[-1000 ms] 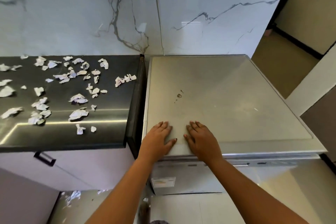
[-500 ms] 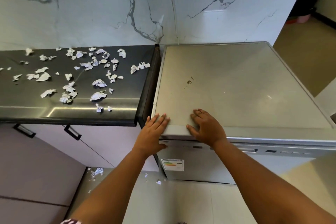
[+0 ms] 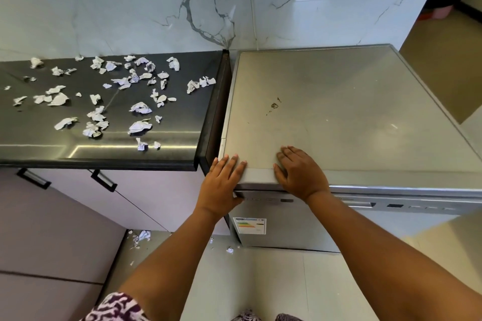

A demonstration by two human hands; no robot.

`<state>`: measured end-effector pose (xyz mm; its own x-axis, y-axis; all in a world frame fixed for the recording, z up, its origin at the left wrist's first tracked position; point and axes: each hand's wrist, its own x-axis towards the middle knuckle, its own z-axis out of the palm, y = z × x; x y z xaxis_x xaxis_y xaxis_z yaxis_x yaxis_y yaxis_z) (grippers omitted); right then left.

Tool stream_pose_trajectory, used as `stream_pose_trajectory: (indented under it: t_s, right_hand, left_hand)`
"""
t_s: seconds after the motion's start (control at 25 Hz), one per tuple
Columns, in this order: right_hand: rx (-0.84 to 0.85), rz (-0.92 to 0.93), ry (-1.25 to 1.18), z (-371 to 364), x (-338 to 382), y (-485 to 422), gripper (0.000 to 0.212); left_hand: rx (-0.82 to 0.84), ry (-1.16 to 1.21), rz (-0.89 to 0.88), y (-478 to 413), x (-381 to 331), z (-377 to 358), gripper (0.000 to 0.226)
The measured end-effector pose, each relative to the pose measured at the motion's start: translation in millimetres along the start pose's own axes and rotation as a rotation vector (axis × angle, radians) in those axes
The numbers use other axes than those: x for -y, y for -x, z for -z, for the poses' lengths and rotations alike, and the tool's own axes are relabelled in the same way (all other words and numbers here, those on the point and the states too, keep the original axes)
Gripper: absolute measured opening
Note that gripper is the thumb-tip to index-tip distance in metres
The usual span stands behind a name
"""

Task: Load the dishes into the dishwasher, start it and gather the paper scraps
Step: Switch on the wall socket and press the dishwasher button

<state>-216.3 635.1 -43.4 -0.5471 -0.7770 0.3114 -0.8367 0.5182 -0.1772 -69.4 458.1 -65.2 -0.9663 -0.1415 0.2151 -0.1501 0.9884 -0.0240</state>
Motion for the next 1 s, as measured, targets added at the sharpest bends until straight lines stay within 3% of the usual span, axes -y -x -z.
stream_pose_trajectory:
  t_s: [0.56, 0.68, 0.76, 0.88, 1.0]
  right_hand:
    - [-0.083, 0.052, -0.016, -9, -4, 0, 0.048]
    - [-0.143, 0.002, -0.294, -4, -5, 1, 0.036]
    - [-0.177, -0.181, -0.654, 7, -10, 4, 0.024]
    - [-0.035, -0.42, -1.143, 23, -15, 10, 0.024]
    - [0.115, -0.419, -1.288, 26, -11, 15, 0.036]
  left_hand:
    - [-0.153, -0.036, -0.029, 2, 2, -13, 0.092]
    - [-0.162, -0.009, -0.019, 0, 2, -14, 0.093]
    - [-0.147, 0.034, 0.012, 2, -3, -11, 0.094]
    - [0.012, 0.276, 0.049, 1, -20, 11, 0.095]
    - [0.26, 1.013, 0.226, -21, -50, 39, 0.087]
